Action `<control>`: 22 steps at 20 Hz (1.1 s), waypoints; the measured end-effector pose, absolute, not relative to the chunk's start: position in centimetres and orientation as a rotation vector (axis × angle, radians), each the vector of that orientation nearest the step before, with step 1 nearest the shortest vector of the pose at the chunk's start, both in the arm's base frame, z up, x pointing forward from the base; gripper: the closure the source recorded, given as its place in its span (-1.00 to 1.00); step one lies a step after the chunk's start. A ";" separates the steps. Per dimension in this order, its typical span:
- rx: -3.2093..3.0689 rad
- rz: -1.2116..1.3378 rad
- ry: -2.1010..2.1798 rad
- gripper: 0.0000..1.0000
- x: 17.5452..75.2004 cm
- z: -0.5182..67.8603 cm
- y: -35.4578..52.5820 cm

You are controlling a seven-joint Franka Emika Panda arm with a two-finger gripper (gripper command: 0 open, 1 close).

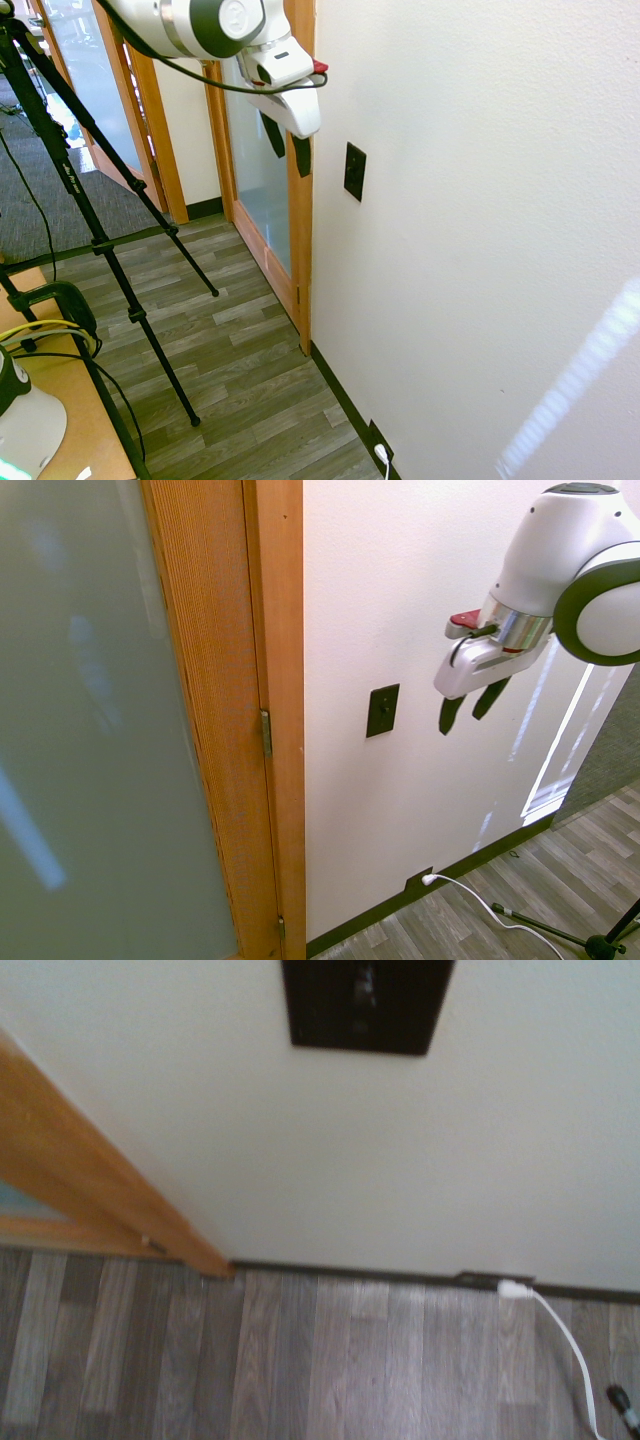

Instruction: Turn off the light

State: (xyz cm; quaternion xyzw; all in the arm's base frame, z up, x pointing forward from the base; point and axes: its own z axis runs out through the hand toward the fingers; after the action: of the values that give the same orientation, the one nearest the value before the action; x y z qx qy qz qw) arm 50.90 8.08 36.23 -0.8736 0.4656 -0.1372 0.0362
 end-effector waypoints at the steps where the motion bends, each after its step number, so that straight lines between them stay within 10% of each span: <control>1: -2.668 -0.449 1.446 -1.00 52.4 35.8 8.5; 8: -2.550 -0.579 1.511 -1.00 58.6 32.1 11.4; 9: -2.533 -0.597 1.533 1.00 58.5 31.9 11.1; 22: -2.472 -0.696 1.609 1.00 58.3 31.2 8.6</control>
State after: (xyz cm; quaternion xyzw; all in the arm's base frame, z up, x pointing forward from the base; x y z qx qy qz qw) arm 58.28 8.61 31.17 -0.8143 0.5302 -0.2294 0.0556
